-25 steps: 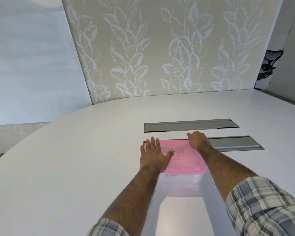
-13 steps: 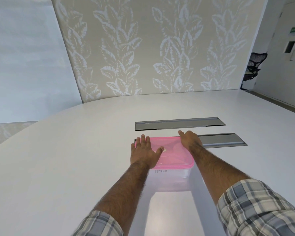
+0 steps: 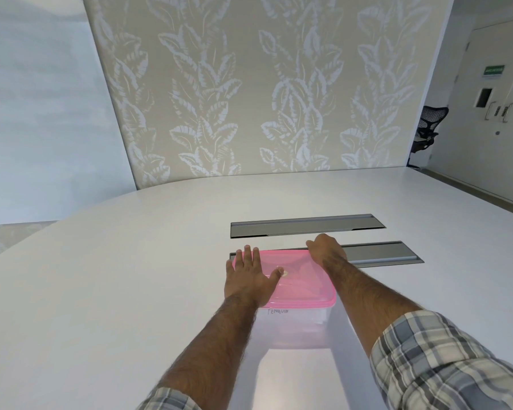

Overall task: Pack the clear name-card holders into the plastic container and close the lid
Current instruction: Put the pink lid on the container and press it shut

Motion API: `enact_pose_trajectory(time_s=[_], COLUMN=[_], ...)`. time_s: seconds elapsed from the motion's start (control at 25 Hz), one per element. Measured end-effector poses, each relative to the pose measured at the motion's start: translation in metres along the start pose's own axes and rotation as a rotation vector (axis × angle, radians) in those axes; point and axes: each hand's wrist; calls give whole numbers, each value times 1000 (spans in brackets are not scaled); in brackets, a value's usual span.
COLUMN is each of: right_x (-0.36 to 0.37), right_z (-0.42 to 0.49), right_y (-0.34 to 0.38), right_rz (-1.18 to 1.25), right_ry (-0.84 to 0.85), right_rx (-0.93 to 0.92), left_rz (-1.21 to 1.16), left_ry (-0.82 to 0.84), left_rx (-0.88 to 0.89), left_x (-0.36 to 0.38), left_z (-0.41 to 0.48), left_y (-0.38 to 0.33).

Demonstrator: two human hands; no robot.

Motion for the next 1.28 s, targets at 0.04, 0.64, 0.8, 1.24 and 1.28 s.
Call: enact_pose_trajectory(time_s=[0.04,0.64,0.8,1.24,1.28], right_x=[2,15,15,14,14], right_z=[3,27,26,-30,-38], right_y=[1,-8,-11,-18,-21], right_rz=[12,70,42,-74,-72], right_ry=[12,61,25,-98,-110], right_rx=[12,36,28,-15,-7], left_rz=[5,30,34,37,36], left_ry=[1,20,24,-7,-3], left_rx=[-6,4,-2,-1,0], left_x=[0,-1,-1,2,1], left_z=[1,2,3,5,4], left_y=[0,0,0,0,0])
Point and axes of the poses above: each hand's wrist, its own z-axis towards the middle knuckle, its own x-axis out of the palm, y = z × x, and after that the axes turned 10 degrees about z, right-handed
